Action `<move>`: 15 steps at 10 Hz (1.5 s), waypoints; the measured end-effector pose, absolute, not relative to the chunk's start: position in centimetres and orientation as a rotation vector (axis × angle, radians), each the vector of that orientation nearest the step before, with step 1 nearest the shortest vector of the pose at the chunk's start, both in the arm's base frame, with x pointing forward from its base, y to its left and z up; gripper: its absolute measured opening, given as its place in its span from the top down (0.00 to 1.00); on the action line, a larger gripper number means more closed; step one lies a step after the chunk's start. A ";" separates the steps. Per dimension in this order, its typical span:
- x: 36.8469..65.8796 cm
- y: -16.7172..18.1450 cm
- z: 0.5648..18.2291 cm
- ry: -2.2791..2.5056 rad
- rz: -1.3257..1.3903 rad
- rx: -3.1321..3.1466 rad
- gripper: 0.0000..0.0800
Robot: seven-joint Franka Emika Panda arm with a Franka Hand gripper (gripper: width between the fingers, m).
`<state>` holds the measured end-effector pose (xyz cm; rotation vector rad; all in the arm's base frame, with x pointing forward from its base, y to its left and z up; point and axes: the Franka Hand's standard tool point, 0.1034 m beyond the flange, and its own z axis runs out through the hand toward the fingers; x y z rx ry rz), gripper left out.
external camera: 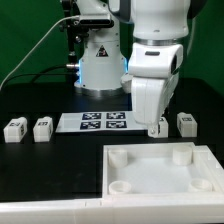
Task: Assemble one leg
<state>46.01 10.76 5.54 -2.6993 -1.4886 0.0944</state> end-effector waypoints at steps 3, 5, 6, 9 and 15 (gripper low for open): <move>45.3 15.4 6.5 -0.865 0.090 -2.951 0.19; 45.2 16.5 6.6 -0.624 0.095 -3.004 0.19; 45.1 16.6 6.6 -0.487 0.102 -3.027 0.19; 44.1 17.3 5.4 -0.178 0.145 -3.048 0.19; 42.2 17.3 5.1 -0.024 0.862 -2.920 0.19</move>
Offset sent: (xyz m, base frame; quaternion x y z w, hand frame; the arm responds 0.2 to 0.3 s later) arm 0.0046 0.0437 0.0093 -0.0252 -0.0015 0.2624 0.9646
